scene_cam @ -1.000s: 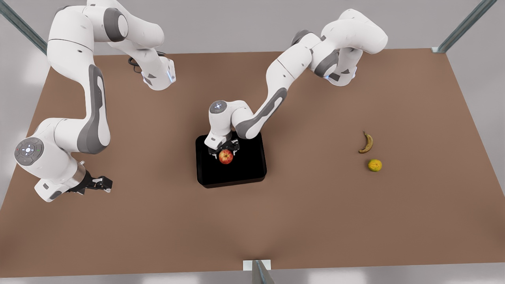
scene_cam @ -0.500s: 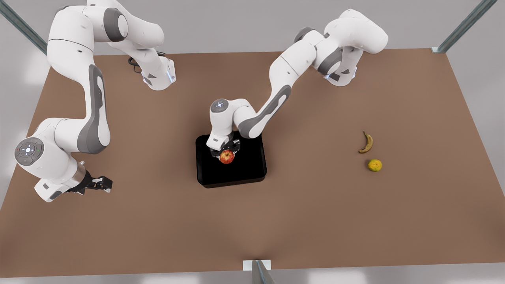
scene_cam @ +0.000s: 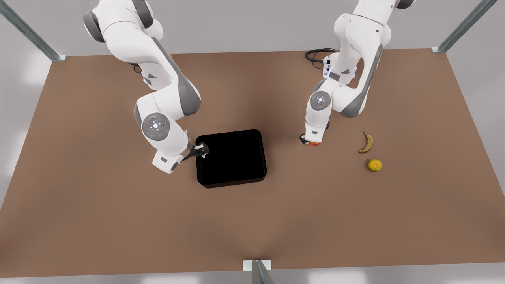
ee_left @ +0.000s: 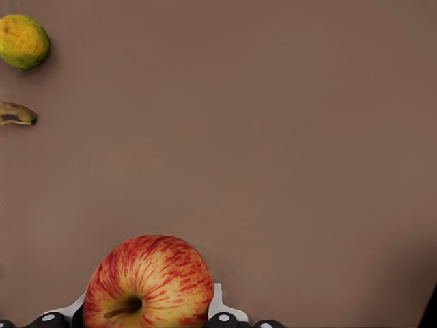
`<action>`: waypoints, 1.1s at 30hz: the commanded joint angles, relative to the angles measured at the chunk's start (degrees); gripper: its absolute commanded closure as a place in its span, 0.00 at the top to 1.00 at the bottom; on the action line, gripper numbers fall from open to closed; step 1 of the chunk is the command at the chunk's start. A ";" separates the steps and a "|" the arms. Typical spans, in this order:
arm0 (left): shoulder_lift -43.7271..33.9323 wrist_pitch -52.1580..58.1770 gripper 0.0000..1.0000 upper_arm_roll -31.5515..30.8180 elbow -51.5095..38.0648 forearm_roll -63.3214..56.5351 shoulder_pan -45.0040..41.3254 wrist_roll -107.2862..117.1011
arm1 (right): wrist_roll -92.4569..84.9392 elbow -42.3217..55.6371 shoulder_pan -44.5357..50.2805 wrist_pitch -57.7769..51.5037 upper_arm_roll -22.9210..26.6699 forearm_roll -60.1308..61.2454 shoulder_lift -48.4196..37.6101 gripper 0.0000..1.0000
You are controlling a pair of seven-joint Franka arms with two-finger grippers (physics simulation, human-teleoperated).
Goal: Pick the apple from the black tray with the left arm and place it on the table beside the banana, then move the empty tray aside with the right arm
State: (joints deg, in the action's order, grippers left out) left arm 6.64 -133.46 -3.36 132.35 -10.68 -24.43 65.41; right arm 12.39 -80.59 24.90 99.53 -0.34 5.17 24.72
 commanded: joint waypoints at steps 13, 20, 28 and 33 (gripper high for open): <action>-6.19 -19.31 1.00 1.25 10.74 -3.20 17.23 -50.38 | 22.86 -14.51 -0.37 19.48 0.08 2.48 3.67 1.00; -4.46 31.95 1.00 1.51 -33.72 6.29 19.50 -71.20 | 8.44 -15.65 -0.99 19.74 0.17 2.39 5.78 1.00; 7.77 34.68 1.00 1.60 -47.10 9.36 24.26 -70.77 | -3.43 -21.71 -0.99 22.91 -0.54 3.01 3.93 1.00; 7.68 34.68 1.00 1.51 -47.10 9.45 24.17 -70.68 | -10.81 -22.33 -1.08 23.43 -0.98 3.09 5.34 0.99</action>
State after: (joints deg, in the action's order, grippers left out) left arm 14.42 -101.29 -1.83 85.29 -1.36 -0.27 11.16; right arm 17.11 -102.89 23.81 122.15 -1.27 8.14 29.88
